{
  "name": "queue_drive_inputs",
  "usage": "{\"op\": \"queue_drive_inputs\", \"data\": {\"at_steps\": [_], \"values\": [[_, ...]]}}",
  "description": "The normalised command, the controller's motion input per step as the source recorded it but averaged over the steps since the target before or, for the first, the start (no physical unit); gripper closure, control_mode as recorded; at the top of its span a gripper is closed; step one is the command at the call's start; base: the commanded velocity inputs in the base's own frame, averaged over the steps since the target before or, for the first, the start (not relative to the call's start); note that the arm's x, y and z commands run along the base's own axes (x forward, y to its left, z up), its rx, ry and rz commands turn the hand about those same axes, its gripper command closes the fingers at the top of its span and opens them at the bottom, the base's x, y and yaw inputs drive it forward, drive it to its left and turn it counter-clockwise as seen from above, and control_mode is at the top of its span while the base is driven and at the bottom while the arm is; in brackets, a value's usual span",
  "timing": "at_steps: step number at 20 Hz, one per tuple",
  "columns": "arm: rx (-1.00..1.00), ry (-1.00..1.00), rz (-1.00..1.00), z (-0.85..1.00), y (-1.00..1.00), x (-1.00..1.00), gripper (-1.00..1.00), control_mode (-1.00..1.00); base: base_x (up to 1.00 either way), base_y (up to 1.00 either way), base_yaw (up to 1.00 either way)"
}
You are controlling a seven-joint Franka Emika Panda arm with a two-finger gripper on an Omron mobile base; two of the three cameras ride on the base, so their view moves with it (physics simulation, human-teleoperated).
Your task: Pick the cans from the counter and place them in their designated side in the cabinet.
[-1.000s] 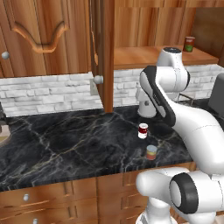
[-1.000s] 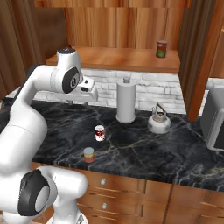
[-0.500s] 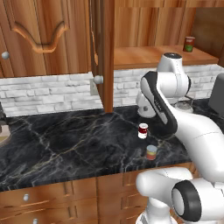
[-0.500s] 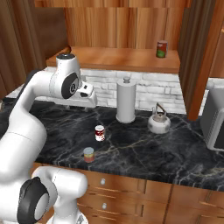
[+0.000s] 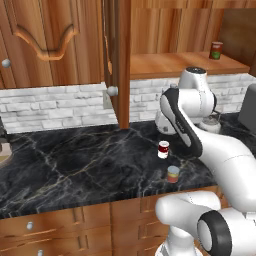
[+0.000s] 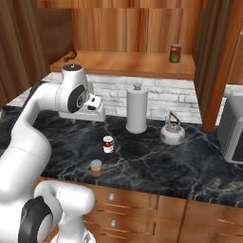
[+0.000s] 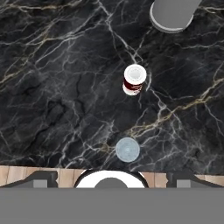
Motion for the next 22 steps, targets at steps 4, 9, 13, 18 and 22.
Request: {"op": "queue_drive_inputs", "data": {"at_steps": [4, 9, 13, 18, 22], "values": [[0.00, 0.02, 0.00, -0.24, 0.00, 0.00, -1.00, -1.00, 0.00, 0.00, 0.00], [-0.01, 0.00, 0.00, -0.21, -0.01, -0.03, -1.00, -1.00, 0.00, 0.00, 0.00], [-0.01, 0.00, 0.00, -0.22, -0.04, -0.04, -1.00, -1.00, 0.00, 0.00, 0.00], [0.00, 0.00, 0.00, -0.24, -0.10, -0.04, -1.00, -1.00, 0.00, 0.00, 0.00], [0.00, 0.00, 0.00, -0.22, -0.12, -0.01, -1.00, -1.00, 0.00, 0.00, 0.00]]}}
